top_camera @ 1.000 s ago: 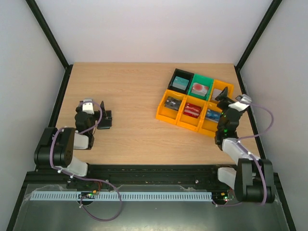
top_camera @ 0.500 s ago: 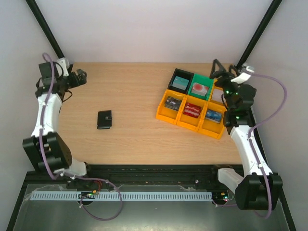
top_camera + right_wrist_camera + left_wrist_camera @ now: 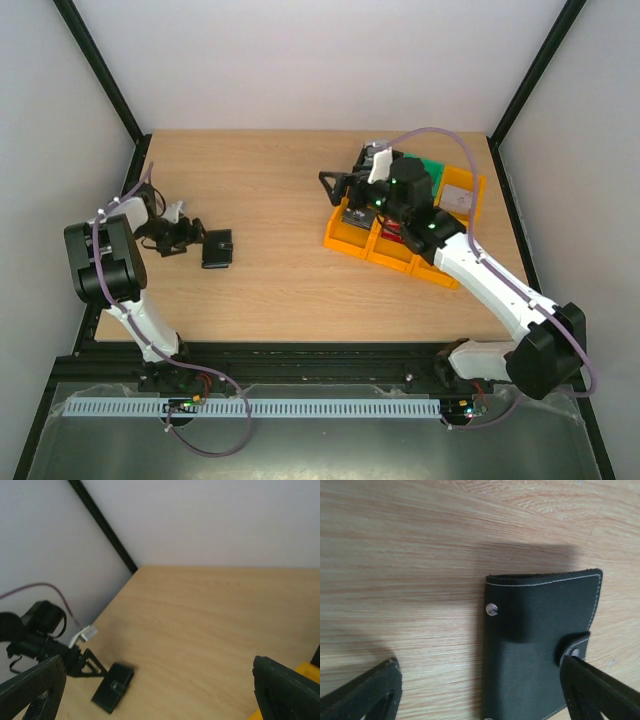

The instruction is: Take the credit cards out of the card holder

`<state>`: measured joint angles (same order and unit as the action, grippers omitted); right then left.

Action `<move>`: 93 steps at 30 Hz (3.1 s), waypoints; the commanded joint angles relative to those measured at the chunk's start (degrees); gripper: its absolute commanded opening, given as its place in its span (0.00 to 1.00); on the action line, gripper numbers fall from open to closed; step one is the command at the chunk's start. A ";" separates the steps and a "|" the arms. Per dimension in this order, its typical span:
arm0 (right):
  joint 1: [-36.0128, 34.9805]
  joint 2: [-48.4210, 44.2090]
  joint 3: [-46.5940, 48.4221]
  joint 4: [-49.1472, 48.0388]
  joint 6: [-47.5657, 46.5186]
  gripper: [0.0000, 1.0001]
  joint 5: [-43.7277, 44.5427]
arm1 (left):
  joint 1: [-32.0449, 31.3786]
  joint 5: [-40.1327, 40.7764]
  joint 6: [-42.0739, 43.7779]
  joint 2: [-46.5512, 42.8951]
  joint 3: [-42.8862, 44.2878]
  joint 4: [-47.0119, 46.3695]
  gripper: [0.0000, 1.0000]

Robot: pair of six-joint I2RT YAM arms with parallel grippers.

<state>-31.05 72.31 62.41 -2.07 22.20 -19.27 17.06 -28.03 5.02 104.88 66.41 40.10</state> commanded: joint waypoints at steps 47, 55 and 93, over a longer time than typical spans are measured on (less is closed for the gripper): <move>-16.61 75.60 52.60 -8.77 40.66 0.02 -27.02 | -0.09 -24.89 2.56 8.42 -7.19 -4.75 0.02; -13.77 68.22 53.70 -6.70 30.03 0.02 -30.15 | -0.08 -28.65 3.84 0.53 -2.41 -3.24 0.02; -8.79 32.32 54.93 -23.92 26.18 0.02 -32.02 | -15.11 -29.97 -52.86 -42.65 7.20 -68.78 0.36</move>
<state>-38.37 109.56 118.58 -25.17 50.81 -52.73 2.85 -60.14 -43.53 65.14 75.00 -21.39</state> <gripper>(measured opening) 0.026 0.482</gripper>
